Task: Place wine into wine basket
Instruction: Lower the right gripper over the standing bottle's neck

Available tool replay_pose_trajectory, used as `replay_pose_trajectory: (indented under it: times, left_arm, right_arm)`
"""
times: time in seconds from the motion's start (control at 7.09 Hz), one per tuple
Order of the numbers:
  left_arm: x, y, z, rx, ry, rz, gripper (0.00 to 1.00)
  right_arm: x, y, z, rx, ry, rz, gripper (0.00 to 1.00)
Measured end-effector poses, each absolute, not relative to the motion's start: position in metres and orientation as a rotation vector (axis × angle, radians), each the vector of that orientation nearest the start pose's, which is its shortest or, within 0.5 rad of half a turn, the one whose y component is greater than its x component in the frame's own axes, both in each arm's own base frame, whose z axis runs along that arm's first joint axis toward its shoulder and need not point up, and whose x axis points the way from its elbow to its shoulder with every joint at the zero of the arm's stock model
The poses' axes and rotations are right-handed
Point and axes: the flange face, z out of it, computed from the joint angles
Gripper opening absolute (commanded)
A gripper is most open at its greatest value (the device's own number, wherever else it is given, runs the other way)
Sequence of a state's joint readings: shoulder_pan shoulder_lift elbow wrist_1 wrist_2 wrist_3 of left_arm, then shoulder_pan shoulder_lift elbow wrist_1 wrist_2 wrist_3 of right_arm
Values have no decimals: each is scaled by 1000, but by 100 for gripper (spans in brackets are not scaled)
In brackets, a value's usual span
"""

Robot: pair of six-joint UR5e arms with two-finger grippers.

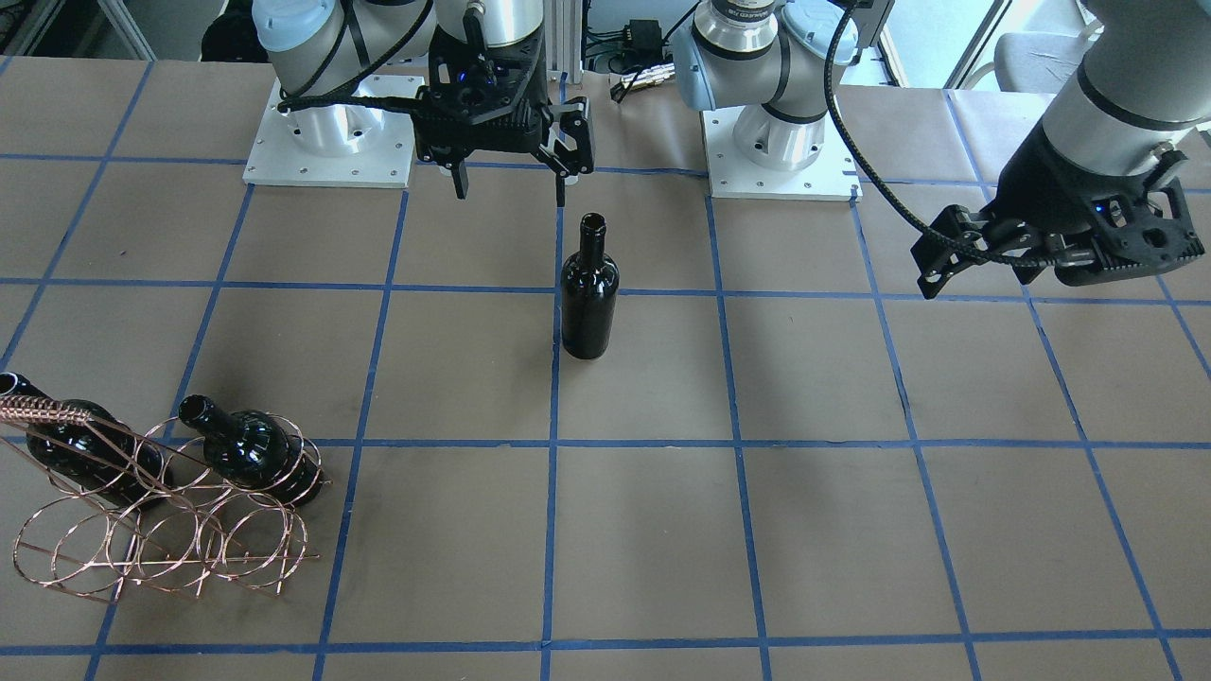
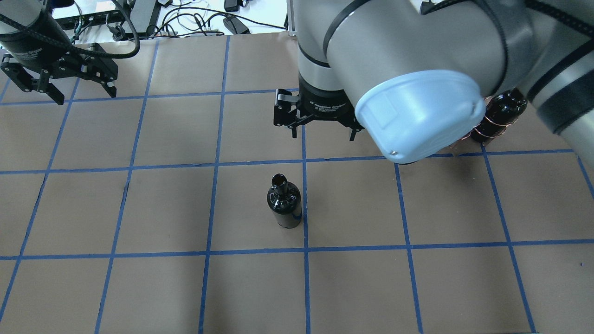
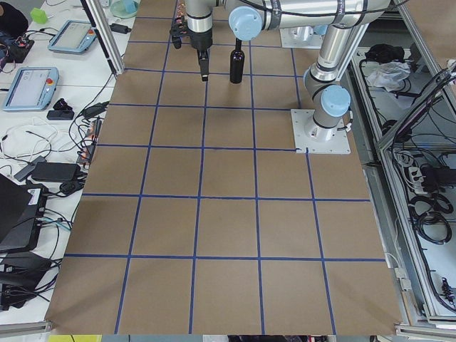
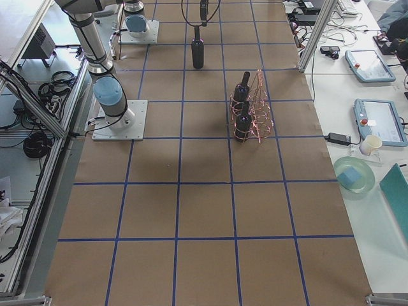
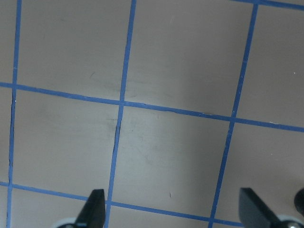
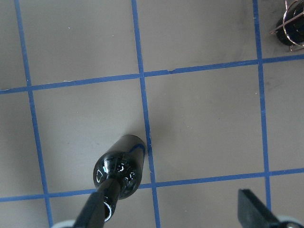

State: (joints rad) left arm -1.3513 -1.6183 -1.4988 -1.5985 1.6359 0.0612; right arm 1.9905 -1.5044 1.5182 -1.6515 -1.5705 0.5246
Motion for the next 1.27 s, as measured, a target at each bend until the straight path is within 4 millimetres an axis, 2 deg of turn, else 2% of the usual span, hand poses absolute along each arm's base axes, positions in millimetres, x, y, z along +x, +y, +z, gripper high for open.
replay_pose_trajectory:
  times: [0.56, 0.99, 1.27]
  left_arm:
    - [-14, -518, 487, -242, 3069, 68, 100]
    - [-15, -509, 492, -238, 3069, 90, 100]
    - [-16, -507, 490, -239, 3070, 113, 100]
  right_arm:
    - [373, -422, 470, 132, 3098, -110, 100]
    - [376, -421, 467, 145, 3099, -107, 100]
    - [381, -423, 459, 137, 3112, -94, 100]
